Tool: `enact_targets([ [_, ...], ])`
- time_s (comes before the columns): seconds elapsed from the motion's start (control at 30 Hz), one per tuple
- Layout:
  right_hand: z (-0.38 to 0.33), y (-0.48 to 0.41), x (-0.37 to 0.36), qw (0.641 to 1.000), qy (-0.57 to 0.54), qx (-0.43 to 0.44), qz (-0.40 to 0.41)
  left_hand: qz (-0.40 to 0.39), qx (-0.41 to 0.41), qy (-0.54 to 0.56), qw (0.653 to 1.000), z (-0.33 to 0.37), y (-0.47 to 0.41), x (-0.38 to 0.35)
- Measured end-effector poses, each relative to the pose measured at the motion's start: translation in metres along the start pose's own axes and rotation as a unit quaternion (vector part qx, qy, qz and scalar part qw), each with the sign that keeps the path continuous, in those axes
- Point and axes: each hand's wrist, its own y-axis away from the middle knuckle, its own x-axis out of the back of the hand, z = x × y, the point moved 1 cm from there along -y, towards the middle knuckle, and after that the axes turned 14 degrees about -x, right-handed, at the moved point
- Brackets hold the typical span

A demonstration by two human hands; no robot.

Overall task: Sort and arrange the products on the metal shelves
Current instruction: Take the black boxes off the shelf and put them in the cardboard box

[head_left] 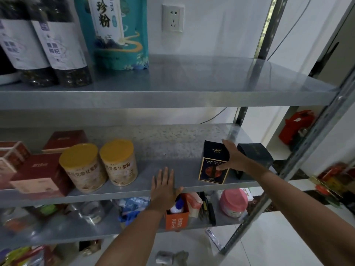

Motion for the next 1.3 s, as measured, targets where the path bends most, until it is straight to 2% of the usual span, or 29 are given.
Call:
enact_targets([
  [0.2, -0.009, 0.018, -0.015, 0.998, -0.004, 0.026, 0.065, -0.106, 0.012, 0.095, 0.99, 0.0, -0.004, 0.025],
  [0.3, -0.017, 0.038, -0.029, 0.997, -0.003, 0.034, 0.063, -0.117, -0.005, 0.217, 0.969, 0.004, 0.008, 0.057],
  [0.37, -0.024, 0.05, -0.034, 0.999, -0.025, 0.036, 0.028, -0.077, -0.028, 0.373, 0.924, 0.014, 0.023, 0.074],
  [0.43, -0.031, 0.06, -0.037, 0.995, -0.087, 0.032, -0.019, -0.041, -0.077, 0.518, 0.851, 0.031, 0.039, 0.088],
  [0.47, -0.035, 0.065, -0.038, 0.992, -0.119, 0.028, -0.041, -0.034, -0.103, 0.554, 0.826, 0.039, 0.046, 0.092],
  [0.53, -0.041, 0.075, -0.039, 0.984, -0.162, 0.016, -0.071, 0.0, -0.119, 0.591, 0.798, 0.051, 0.053, 0.094],
  [0.7, -0.054, 0.096, -0.031, 0.957, -0.269, 0.015, -0.111, 0.124, -0.063, 0.645, 0.751, 0.072, 0.064, 0.099],
  [0.87, -0.046, 0.114, -0.034, 0.903, -0.407, 0.034, -0.13, 0.158, -0.005, 0.761, 0.629, 0.087, 0.076, 0.107],
  [0.93, -0.036, 0.124, -0.046, 0.905, -0.396, 0.022, -0.152, 0.151, 0.019, 0.804, 0.575, 0.09, 0.079, 0.112],
  [1.0, -0.029, 0.135, -0.059, 0.915, -0.37, 0.008, -0.16, 0.15, 0.029, 0.822, 0.548, 0.092, 0.083, 0.115],
  [1.03, -0.027, 0.139, -0.063, 0.917, -0.369, 0.005, -0.15, 0.149, 0.028, 0.823, 0.547, 0.092, 0.084, 0.116],
  [1.1, -0.026, 0.145, -0.068, 0.919, -0.381, 0.004, -0.102, 0.134, 0.032, 0.809, 0.571, 0.092, 0.088, 0.117],
  [1.17, -0.029, 0.151, -0.072, 0.917, -0.396, 0.011, -0.043, 0.133, 0.049, 0.765, 0.629, 0.095, 0.091, 0.12],
  [1.23, -0.032, 0.158, -0.075, 0.92, -0.391, 0.028, 0.029, 0.184, 0.056, 0.69, 0.697, 0.096, 0.091, 0.124],
  [1.3, -0.035, 0.166, -0.078, 0.931, -0.342, 0.056, 0.112, 0.244, 0.009, 0.651, 0.719, 0.1, 0.091, 0.128],
])
